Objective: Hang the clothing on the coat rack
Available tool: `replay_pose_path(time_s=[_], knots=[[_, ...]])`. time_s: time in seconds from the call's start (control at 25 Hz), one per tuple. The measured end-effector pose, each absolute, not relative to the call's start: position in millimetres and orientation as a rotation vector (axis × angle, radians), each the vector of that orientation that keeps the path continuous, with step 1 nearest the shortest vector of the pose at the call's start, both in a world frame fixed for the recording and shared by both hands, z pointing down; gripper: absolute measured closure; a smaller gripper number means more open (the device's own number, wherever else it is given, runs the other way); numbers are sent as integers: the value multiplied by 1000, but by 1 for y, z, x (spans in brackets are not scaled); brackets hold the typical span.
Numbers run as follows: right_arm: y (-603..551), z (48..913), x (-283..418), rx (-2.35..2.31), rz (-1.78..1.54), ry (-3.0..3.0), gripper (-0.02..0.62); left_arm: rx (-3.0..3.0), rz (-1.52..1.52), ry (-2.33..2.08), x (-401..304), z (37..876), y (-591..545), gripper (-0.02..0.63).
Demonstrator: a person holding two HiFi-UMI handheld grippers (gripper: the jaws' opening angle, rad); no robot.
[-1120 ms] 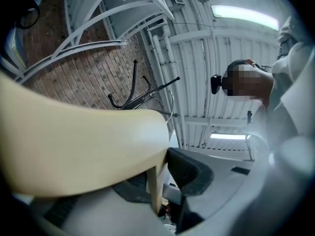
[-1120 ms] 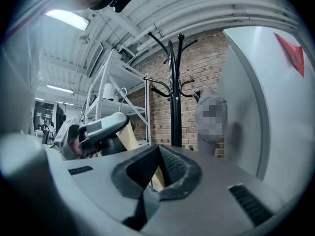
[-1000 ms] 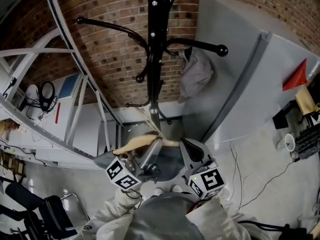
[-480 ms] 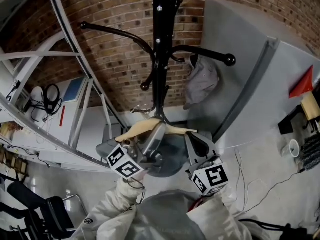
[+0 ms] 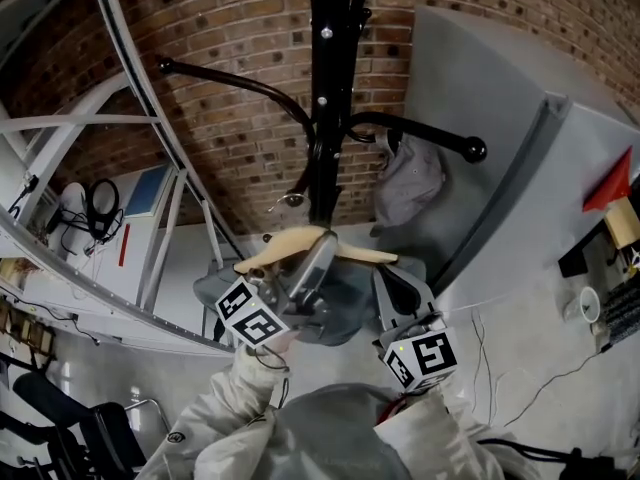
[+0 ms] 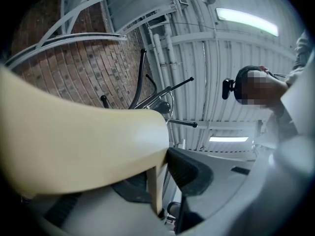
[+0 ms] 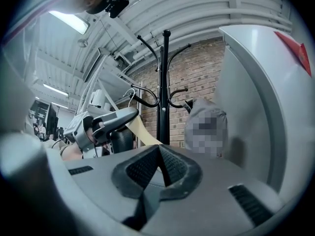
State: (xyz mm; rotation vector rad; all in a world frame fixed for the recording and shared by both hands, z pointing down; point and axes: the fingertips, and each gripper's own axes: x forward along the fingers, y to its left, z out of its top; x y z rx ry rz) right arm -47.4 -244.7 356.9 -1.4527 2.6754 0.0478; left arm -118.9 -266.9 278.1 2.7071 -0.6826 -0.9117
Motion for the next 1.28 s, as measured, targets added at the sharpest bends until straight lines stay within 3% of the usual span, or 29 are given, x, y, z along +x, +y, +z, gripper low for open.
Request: replay_pose_path(time_s=[1.28], knots=[[-266, 378, -19, -1556, -61, 2676, 571, 2623, -893, -709, -109, 307, -326, 503]])
